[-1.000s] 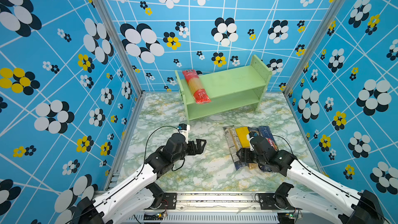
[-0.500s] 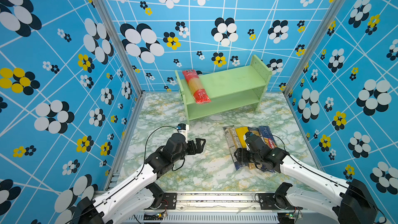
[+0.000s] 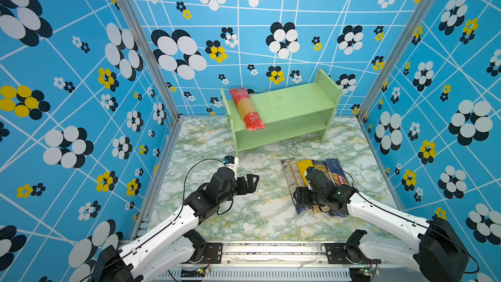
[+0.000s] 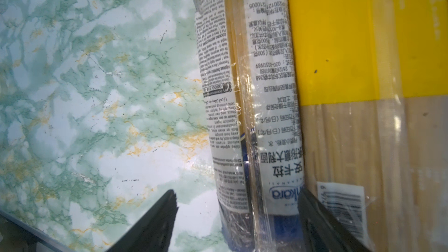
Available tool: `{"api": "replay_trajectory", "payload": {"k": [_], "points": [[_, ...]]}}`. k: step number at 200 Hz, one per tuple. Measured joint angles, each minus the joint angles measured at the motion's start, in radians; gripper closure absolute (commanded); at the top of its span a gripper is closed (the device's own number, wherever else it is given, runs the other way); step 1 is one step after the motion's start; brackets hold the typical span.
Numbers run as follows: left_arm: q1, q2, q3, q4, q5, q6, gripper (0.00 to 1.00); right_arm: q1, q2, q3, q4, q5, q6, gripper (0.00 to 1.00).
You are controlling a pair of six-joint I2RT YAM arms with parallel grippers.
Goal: Arrange pasta packages on shelves
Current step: Move the pasta bag to the center of the table.
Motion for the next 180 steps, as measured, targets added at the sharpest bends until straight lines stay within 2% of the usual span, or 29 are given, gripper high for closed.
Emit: {"api": "replay_trajectory", "payload": {"k": [180], "points": [[0.0,0.0,-0.016,0.002,-0.004,0.0,0.01,0.001,0.119,0.001,0.037,0.008,-0.008,0.16]]}}
